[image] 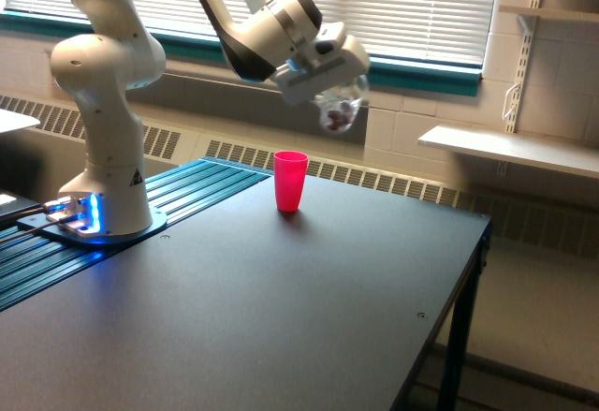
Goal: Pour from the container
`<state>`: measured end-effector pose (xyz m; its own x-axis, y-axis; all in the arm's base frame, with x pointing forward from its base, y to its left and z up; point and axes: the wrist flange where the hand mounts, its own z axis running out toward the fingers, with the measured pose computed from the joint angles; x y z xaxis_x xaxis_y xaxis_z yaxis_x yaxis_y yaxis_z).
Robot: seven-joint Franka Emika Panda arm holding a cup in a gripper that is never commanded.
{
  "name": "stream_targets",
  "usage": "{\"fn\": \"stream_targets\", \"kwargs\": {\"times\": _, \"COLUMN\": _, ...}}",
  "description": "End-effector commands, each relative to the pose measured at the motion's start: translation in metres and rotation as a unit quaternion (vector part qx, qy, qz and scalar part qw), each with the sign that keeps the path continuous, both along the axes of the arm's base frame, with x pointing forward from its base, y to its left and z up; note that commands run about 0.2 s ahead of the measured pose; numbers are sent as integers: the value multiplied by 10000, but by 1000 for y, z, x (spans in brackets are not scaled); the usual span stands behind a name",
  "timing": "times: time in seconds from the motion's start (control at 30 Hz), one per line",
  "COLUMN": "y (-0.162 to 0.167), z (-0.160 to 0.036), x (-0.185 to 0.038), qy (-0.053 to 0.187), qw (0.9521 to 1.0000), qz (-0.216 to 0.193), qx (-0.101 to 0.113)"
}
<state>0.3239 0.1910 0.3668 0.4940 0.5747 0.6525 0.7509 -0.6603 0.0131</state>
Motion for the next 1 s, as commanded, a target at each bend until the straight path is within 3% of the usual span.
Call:
{"fn": "stream_targets", "kwargs": {"times": 0.03, "y": -2, "z": -11, "x": -34, "qy": 313, "qw": 9990, "qz": 266, "qx": -157}}
{"fn": "stream_targets", "kwargs": {"times": 0.17, "y": -8, "z": -22, "x": -49, "qy": 375, "qw": 9972, "qz": 484, "qx": -436}}
{"fn": "stream_targets", "kwargs": {"times": 0.5, "y": -1, "z": -32, "x": -62, "qy": 579, "qw": 9976, "qz": 126, "qx": -354}}
{"fn": "stream_targets", "kwargs": {"times": 0.6, "y": 3, "z": -43, "x": -69, "qy": 794, "qw": 9963, "qz": 22, "qx": -331}}
{"fn": "stream_targets", "kwargs": {"times": 0.67, "y": 15, "z": -53, "x": -80, "qy": 833, "qw": 9956, "qz": 60, "qx": -420}}
{"fn": "stream_targets", "kwargs": {"times": 0.8, "y": 30, "z": -62, "x": -92, "qy": 950, "qw": 9947, "qz": -29, "qx": -393}}
{"fn": "stream_targets", "kwargs": {"times": 1.0, "y": 52, "z": -69, "x": -112, "qy": 590, "qw": 9965, "qz": 24, "qx": -598}}
